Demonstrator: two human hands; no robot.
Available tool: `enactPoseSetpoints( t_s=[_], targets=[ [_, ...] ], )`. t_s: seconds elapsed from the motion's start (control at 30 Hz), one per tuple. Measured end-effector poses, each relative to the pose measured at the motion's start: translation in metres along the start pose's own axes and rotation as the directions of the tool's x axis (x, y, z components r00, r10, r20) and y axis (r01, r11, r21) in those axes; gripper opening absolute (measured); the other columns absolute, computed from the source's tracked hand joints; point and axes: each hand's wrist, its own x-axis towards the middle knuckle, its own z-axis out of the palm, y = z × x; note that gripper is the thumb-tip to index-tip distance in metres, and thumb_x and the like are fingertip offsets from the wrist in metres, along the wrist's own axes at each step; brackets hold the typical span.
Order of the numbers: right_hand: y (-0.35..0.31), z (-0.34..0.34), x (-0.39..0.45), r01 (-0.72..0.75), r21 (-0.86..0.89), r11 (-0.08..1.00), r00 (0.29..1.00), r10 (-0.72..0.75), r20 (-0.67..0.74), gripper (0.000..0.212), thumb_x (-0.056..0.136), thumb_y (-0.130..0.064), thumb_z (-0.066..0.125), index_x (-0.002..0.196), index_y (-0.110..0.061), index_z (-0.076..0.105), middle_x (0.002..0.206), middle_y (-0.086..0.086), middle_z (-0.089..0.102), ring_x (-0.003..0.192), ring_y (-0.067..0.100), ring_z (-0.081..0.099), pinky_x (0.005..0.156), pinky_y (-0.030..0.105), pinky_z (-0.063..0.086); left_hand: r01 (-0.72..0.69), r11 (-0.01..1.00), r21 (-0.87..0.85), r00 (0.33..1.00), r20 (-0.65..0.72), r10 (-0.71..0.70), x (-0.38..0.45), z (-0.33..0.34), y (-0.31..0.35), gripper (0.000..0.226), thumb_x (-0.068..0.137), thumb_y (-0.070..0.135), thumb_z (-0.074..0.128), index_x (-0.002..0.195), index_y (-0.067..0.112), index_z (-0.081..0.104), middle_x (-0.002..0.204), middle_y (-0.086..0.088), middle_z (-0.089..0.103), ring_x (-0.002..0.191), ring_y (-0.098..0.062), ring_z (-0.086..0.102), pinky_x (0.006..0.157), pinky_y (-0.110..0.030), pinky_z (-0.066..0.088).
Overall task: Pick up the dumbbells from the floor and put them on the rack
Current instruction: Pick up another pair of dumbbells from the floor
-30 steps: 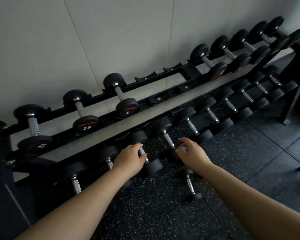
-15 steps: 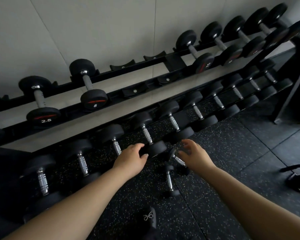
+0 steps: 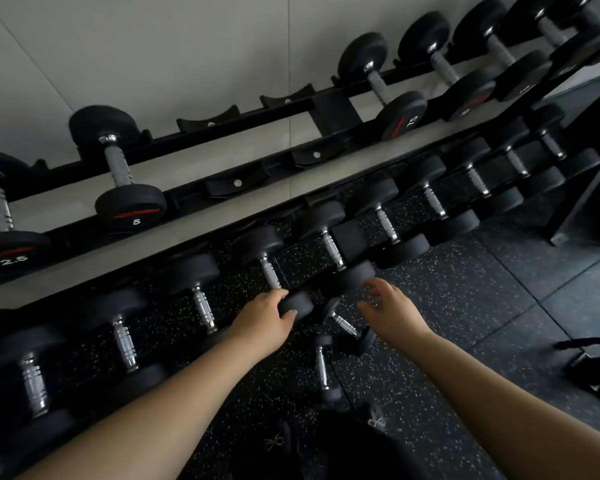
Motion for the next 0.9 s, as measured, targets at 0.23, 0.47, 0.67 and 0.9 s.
enactPoseSetpoints(
  t_s=[0.23,0.47,0.67,0.9],
  targets=[
    [0.05,-0.007,0.052,0.064,-0.015,0.998,0.984,-0.061,0.169,0.051,0.087,-0.036,0.057,0.135,-0.028,0.042,0.13,0.005,0.055,0.113,0.022,0.056,0.095,0.037,0.048,0.164,0.984,-0.073,0.984,-0.055,-0.168,0.019,0.058,0.028,0.052,0.089,0.045,0.049,0.137,0.027,0.042,0.137,0.001,0.052,0.121,-0.023,0.051,0.096,-0.039,0.046],
    [0.117,0.003,0.099,0.123,-0.074,0.99,0.922,-0.087,0.377,0.05,0.088,-0.037,0.056,0.135,-0.028,0.042,0.131,0.001,0.055,0.089,0.018,0.059,0.07,0.03,0.048,0.353,0.912,-0.209,0.928,-0.047,-0.37,0.024,0.155,0.049,0.053,0.09,0.045,0.048,0.138,0.026,0.042,0.139,-0.002,0.05,0.121,-0.021,0.052,0.096,-0.034,0.042],
    [0.171,0.057,0.128,0.078,-0.028,0.997,0.904,-0.059,0.424,0.051,0.087,-0.042,0.057,0.134,-0.029,0.044,0.128,-0.004,0.058,0.089,0.017,0.063,0.071,0.034,0.054,0.413,0.883,-0.225,0.902,-0.033,-0.43,0.046,0.226,0.032,0.053,0.09,0.045,0.047,0.138,0.025,0.042,0.139,-0.003,0.051,0.119,-0.023,0.053,0.097,-0.038,0.046],
    [0.245,0.151,0.171,0.071,-0.062,0.996,0.919,-0.042,0.392,0.045,0.087,-0.04,0.058,0.129,-0.028,0.048,0.117,-0.001,0.063,0.076,0.009,0.057,0.058,0.024,0.042,0.432,0.874,-0.221,0.892,-0.036,-0.45,0.096,0.312,-0.024,0.052,0.091,0.042,0.049,0.138,0.022,0.043,0.137,-0.004,0.053,0.118,-0.024,0.054,0.098,-0.038,0.045]
  ],
)
